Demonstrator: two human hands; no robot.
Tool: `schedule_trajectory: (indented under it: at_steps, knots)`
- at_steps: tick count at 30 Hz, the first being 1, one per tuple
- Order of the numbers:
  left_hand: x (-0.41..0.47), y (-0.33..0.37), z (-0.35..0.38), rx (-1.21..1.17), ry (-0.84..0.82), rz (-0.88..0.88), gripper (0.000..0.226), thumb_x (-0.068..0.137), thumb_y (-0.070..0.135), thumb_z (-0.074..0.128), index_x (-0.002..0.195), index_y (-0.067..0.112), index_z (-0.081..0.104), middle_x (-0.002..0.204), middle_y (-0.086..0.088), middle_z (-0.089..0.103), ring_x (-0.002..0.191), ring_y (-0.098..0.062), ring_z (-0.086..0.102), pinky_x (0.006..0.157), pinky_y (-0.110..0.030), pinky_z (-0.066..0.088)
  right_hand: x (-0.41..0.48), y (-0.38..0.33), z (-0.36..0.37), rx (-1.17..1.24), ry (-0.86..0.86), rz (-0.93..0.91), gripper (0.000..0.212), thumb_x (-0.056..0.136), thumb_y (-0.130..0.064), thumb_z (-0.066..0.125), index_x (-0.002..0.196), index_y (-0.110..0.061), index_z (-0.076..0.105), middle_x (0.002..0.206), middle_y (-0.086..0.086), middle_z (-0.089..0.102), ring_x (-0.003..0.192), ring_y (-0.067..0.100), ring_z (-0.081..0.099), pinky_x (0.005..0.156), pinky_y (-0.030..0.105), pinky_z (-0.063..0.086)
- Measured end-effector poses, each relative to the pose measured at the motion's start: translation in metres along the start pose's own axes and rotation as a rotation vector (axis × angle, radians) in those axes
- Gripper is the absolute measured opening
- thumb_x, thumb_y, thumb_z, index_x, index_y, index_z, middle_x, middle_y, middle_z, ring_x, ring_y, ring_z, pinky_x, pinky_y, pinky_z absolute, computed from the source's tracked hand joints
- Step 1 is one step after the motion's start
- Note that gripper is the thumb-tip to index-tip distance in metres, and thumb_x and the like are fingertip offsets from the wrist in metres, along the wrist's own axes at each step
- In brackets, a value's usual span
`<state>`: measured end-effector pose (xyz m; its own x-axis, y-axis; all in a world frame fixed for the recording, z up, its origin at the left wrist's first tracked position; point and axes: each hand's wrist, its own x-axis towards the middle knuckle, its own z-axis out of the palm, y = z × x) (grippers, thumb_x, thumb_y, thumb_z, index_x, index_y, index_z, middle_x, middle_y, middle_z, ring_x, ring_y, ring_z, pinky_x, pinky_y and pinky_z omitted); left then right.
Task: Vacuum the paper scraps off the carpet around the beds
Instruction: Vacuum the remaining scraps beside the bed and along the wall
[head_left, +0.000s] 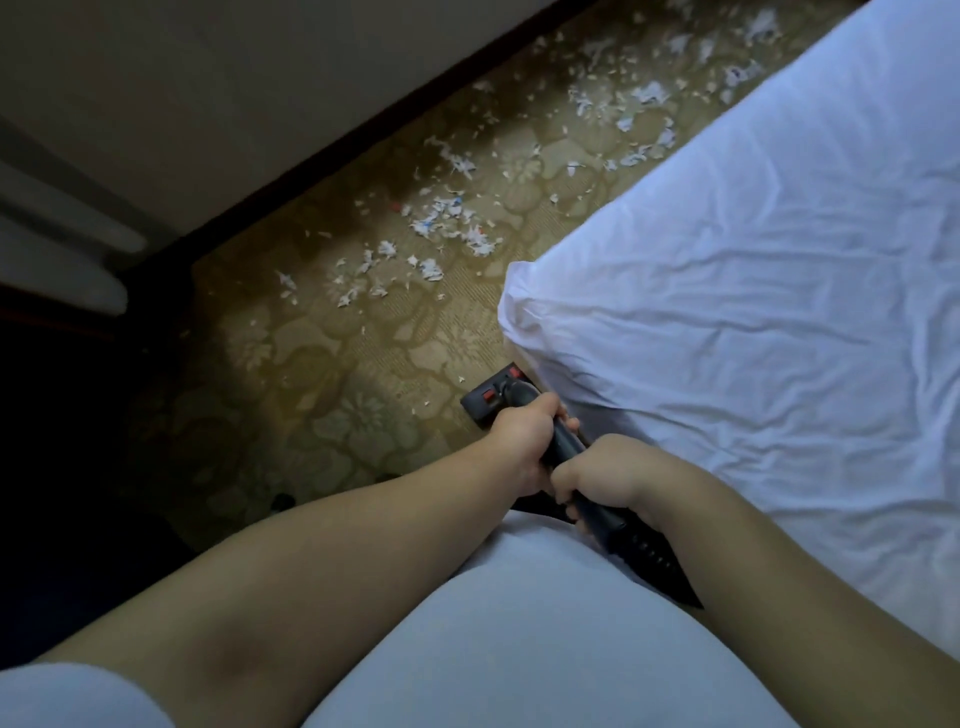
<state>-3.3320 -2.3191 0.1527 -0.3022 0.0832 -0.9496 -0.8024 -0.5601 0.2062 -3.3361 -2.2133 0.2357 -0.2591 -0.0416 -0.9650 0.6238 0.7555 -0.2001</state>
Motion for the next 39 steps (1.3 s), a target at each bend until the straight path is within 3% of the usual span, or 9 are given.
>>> schedule_trajectory:
  at_steps: [6, 11, 16, 18, 21, 25, 29, 35, 39]
  knots:
    - [-0.004, 0.003, 0.001, 0.079, 0.021, 0.033, 0.016, 0.09, 0.011, 0.059, 0.075, 0.008, 0.057, 0.066, -0.006, 0.061, 0.057, -0.02, 0.058, 0.05, -0.027, 0.053, -0.002, 0.007, -0.003, 0.117, -0.023, -0.02, 0.013, 0.083, -0.008, 0.069, 0.086, 0.004, 0.071, 0.064, 0.015, 0.07, 0.049, 0.027, 0.064, 0.052, 0.029, 0.052]
    - [-0.008, 0.03, -0.016, 0.1, 0.056, 0.083, 0.008, 0.087, 0.013, 0.06, 0.081, 0.009, 0.059, 0.075, -0.008, 0.062, 0.067, -0.022, 0.059, 0.063, -0.034, 0.055, 0.006, -0.018, 0.007, 0.161, -0.063, -0.061, 0.028, 0.078, -0.011, 0.071, 0.099, 0.008, 0.074, 0.073, 0.018, 0.074, 0.064, 0.031, 0.069, 0.067, 0.039, 0.058]
    - [-0.006, 0.072, -0.042, 0.077, 0.077, 0.125, 0.015, 0.087, 0.015, 0.06, 0.073, 0.011, 0.061, 0.072, -0.008, 0.062, 0.065, -0.024, 0.058, 0.064, -0.035, 0.054, 0.013, -0.065, 0.018, 0.169, -0.073, -0.109, 0.013, 0.078, -0.007, 0.068, 0.086, 0.004, 0.07, 0.065, 0.016, 0.069, 0.054, 0.027, 0.066, 0.055, 0.031, 0.055]
    - [0.0, 0.096, -0.058, 0.096, 0.092, 0.157, 0.018, 0.085, 0.014, 0.059, 0.068, 0.011, 0.061, 0.075, -0.011, 0.063, 0.064, -0.026, 0.058, 0.064, -0.035, 0.054, 0.022, -0.091, 0.026, 0.171, -0.08, -0.127, 0.018, 0.076, -0.008, 0.068, 0.09, 0.004, 0.071, 0.068, 0.016, 0.069, 0.056, 0.028, 0.067, 0.061, 0.036, 0.056]
    - [0.01, 0.137, -0.085, 0.077, 0.109, 0.204, 0.014, 0.09, 0.012, 0.057, 0.078, 0.008, 0.059, 0.072, -0.01, 0.063, 0.065, -0.025, 0.059, 0.063, -0.035, 0.054, 0.04, -0.137, 0.043, 0.144, -0.061, -0.161, 0.02, 0.077, -0.008, 0.068, 0.092, 0.005, 0.071, 0.067, 0.016, 0.07, 0.056, 0.029, 0.068, 0.063, 0.038, 0.058]
    - [0.028, 0.205, -0.131, 0.078, 0.099, 0.219, 0.015, 0.092, 0.011, 0.056, 0.077, 0.008, 0.057, 0.074, -0.01, 0.06, 0.073, -0.026, 0.057, 0.075, -0.038, 0.052, 0.065, -0.213, 0.071, 0.135, -0.022, -0.193, 0.014, 0.078, -0.007, 0.069, 0.087, 0.004, 0.071, 0.067, 0.017, 0.071, 0.067, 0.033, 0.069, 0.069, 0.045, 0.059]
    - [0.041, 0.288, -0.174, 0.155, 0.126, 0.231, 0.01, 0.093, 0.011, 0.057, 0.083, 0.007, 0.058, 0.073, -0.01, 0.061, 0.063, -0.022, 0.059, 0.057, -0.03, 0.054, 0.093, -0.297, 0.1, 0.221, -0.002, -0.182, 0.01, 0.079, -0.008, 0.068, 0.082, 0.001, 0.069, 0.069, 0.019, 0.073, 0.07, 0.035, 0.071, 0.072, 0.049, 0.061]
    - [0.056, 0.41, -0.212, 0.39, 0.124, 0.301, 0.011, 0.09, 0.01, 0.058, 0.081, 0.006, 0.06, 0.068, -0.009, 0.063, 0.065, -0.024, 0.059, 0.062, -0.03, 0.053, 0.128, -0.414, 0.129, 0.528, -0.014, -0.148, 0.004, 0.085, -0.003, 0.064, 0.085, 0.0, 0.066, 0.072, 0.015, 0.065, 0.051, 0.024, 0.063, 0.046, 0.024, 0.05]
    - [0.073, 0.479, -0.221, 0.58, 0.1, 0.359, 0.026, 0.085, 0.014, 0.064, 0.107, 0.0, 0.063, 0.073, -0.01, 0.067, 0.053, -0.019, 0.061, 0.047, -0.023, 0.051, 0.157, -0.474, 0.14, 0.713, 0.004, -0.157, 0.009, 0.083, -0.007, 0.067, 0.091, -0.002, 0.066, 0.064, 0.009, 0.067, 0.053, 0.024, 0.065, 0.054, 0.028, 0.051]
